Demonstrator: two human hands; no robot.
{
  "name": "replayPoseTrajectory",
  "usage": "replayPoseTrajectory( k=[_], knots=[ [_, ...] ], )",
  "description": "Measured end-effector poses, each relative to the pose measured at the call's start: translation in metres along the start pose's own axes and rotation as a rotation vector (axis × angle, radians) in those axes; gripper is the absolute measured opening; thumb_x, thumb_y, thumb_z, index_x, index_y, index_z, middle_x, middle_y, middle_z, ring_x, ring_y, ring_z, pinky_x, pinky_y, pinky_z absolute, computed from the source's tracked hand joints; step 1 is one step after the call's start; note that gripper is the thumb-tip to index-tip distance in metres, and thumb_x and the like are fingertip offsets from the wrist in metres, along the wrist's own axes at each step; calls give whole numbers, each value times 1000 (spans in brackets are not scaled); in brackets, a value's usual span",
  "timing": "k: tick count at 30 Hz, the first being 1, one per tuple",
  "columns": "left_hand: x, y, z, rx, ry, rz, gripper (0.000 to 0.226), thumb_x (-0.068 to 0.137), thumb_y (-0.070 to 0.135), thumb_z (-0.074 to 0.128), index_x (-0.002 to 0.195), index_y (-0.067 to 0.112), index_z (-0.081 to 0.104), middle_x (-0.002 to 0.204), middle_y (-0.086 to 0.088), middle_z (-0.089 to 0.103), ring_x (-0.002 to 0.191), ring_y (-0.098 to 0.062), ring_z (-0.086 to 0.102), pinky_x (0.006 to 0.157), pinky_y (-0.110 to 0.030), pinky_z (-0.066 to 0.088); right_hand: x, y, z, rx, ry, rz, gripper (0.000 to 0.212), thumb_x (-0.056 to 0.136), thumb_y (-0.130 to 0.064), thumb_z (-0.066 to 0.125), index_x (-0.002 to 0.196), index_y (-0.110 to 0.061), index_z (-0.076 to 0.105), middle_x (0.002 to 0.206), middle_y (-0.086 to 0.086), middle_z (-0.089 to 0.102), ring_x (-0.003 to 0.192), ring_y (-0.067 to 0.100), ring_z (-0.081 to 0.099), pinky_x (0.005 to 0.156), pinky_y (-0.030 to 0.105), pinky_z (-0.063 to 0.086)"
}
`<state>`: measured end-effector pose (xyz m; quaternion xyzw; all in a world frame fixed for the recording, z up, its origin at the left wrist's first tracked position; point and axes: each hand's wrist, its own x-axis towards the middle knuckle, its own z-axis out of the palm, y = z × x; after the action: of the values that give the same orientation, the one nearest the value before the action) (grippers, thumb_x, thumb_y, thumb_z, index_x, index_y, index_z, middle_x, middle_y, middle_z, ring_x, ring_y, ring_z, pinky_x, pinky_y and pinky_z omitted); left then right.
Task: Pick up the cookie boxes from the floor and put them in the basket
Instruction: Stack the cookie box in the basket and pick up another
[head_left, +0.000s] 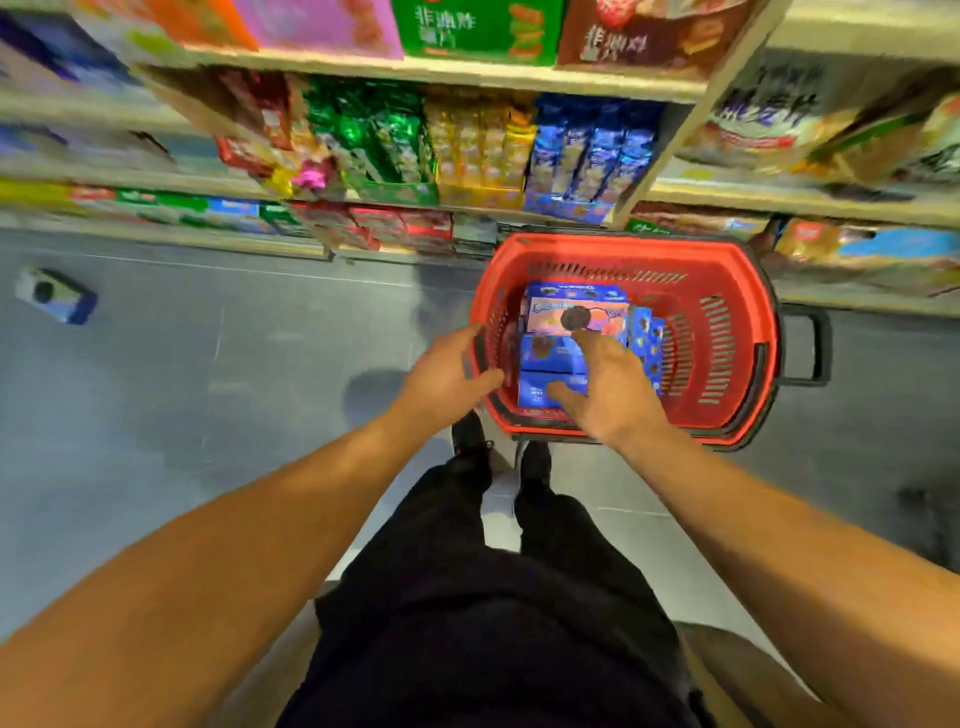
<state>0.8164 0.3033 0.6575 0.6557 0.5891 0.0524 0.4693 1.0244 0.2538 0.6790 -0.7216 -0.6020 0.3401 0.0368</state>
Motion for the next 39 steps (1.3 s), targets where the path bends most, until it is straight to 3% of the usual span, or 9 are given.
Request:
replayPoseTrajectory(
  k=[3, 6, 11, 15, 17, 21, 28, 33, 39],
  knots=[
    [-27, 3, -11, 20, 34, 57, 59, 82, 25, 73, 135, 11, 50, 135, -11, 55, 121, -16, 48, 89, 0, 23, -9, -10, -11, -62, -15, -51, 71, 83, -37, 69, 141, -6, 43, 139, 17, 48, 129, 34, 43, 108, 42, 34],
    [-55, 2, -21, 25, 100, 53, 59, 82, 29, 72, 134, 10, 51, 136, -12, 54, 126, -26, 49, 94, -15, 30, -17, -27, -10, -214, -56, -114, 71, 86, -42, 63, 143, -6, 40, 143, 15, 45, 133, 31, 39, 113, 39, 26],
    [-115, -20, -34, -33, 288, -64, 61, 82, 21, 73, 137, 8, 47, 137, -14, 53, 125, -27, 49, 90, -5, 25, -28, -71, 8, -276, -51, -349, 58, 78, -39, 67, 127, -10, 53, 121, 17, 58, 112, 38, 53, 94, 43, 43],
    [-167, -53, -44, -108, 384, -212, 69, 85, 31, 70, 143, 10, 40, 145, -11, 45, 133, -26, 42, 107, -27, 29, -34, -122, 36, -364, -150, -497, 69, 79, -40, 66, 137, -9, 47, 132, 14, 53, 123, 33, 48, 106, 39, 37],
    [-191, -77, -52, -147, 434, -291, 73, 86, 36, 68, 147, 13, 34, 150, -8, 39, 138, -23, 36, 110, -27, 24, -37, -153, 52, -365, -197, -550, 73, 78, -40, 67, 140, -9, 45, 136, 13, 50, 127, 32, 45, 108, 36, 33],
    [-249, -140, -72, -290, 600, -474, 75, 86, 42, 67, 148, 18, 32, 153, -3, 35, 139, -20, 33, 112, -25, 22, -41, -231, 103, -448, -352, -724, 75, 84, -43, 64, 146, -10, 37, 145, 12, 42, 136, 29, 36, 113, 34, 26],
    [-359, -256, -116, -464, 840, -728, 73, 85, 43, 66, 147, 21, 34, 150, -3, 39, 133, -19, 41, 92, -14, 30, -67, -390, 215, -615, -481, -1002, 76, 87, -49, 58, 149, -14, 32, 152, 9, 35, 141, 26, 29, 116, 32, 20],
    [-431, -317, -149, -535, 991, -877, 74, 84, 50, 63, 147, 26, 32, 152, 0, 36, 138, -22, 36, 110, -31, 28, -107, -498, 284, -705, -521, -1218, 73, 85, -46, 62, 145, -12, 38, 147, 11, 42, 136, 29, 36, 114, 33, 26],
    [-496, -389, -186, -609, 1193, -1046, 68, 88, 44, 62, 146, 19, 36, 151, -3, 40, 138, -20, 36, 109, -26, 24, -139, -611, 370, -807, -636, -1371, 75, 84, -47, 63, 147, -16, 36, 149, 8, 38, 137, 30, 34, 114, 35, 27]
  ],
)
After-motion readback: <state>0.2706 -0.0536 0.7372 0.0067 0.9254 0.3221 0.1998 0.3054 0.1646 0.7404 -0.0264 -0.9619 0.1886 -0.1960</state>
